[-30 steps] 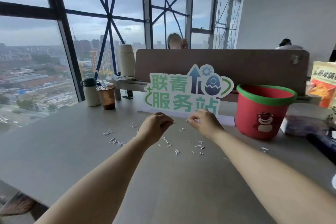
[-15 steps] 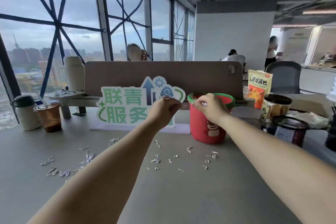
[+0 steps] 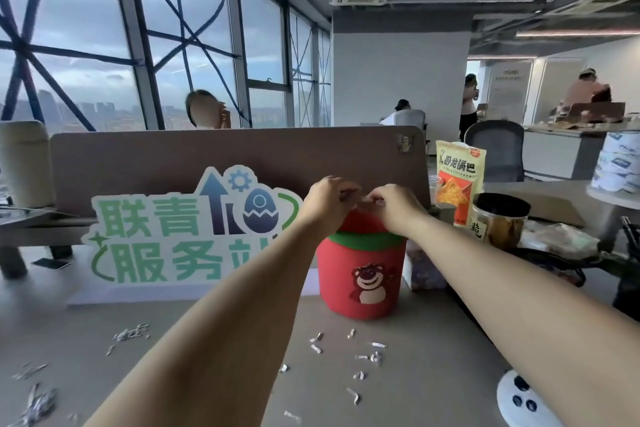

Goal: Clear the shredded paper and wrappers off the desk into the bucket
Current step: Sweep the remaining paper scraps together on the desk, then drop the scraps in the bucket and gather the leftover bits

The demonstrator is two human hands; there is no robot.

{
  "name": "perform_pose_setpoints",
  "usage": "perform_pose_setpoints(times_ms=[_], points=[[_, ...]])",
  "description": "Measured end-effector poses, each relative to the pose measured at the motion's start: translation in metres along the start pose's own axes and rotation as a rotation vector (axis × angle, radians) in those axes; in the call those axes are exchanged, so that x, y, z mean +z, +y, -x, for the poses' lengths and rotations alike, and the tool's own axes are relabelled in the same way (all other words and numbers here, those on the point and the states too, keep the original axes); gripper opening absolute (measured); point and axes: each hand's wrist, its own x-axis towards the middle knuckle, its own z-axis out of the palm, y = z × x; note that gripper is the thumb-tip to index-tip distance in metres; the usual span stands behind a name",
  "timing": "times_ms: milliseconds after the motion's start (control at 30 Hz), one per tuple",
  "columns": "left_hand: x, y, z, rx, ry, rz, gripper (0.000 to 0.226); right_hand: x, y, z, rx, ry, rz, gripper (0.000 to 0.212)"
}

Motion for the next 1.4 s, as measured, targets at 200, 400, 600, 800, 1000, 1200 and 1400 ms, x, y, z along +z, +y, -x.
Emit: perform_pose_setpoints(times_ms=[200,400,600,800,1000,1200,1400], points=[[0.008,-0.006,-0.001,-0.054,-0.055,0.006,0.017,-0.005,0.005,-0.009,0.022,-0.063,0.011,0.023],[0.009,0.001,-0.004,-0.065,-0.025,0.062,0.022,-0.006,0.001,-0.008,-0.001,-0.049,-0.017,0.022],[0.003,0.005,0.0,-0.062,-0.034,0.027,0.022,-0.01,0.001,-0.004,0.003,-0.048,-0.031,0.024],[-0.024,0.004,0.029,-0.035,0.081,0.023,0.026,-0.022,-0.001,0.025,-0.013,0.234,-0.154,0.025],[-0.029,-0.021,0.096,-0.091,0.126,-0.015,0.022,-0.008,0.017,0.088,0.058,0.363,-0.172,0.02],[-0.014,-0.05,0.158,-0.245,-0.071,-0.126,0.033,0.034,0.038,0.143,0.211,0.08,-0.127,0.025],[0.016,-0.078,0.177,-0.395,-0.363,-0.334,0.065,0.081,0.056,0.16,0.336,-0.196,-0.01,0.068]])
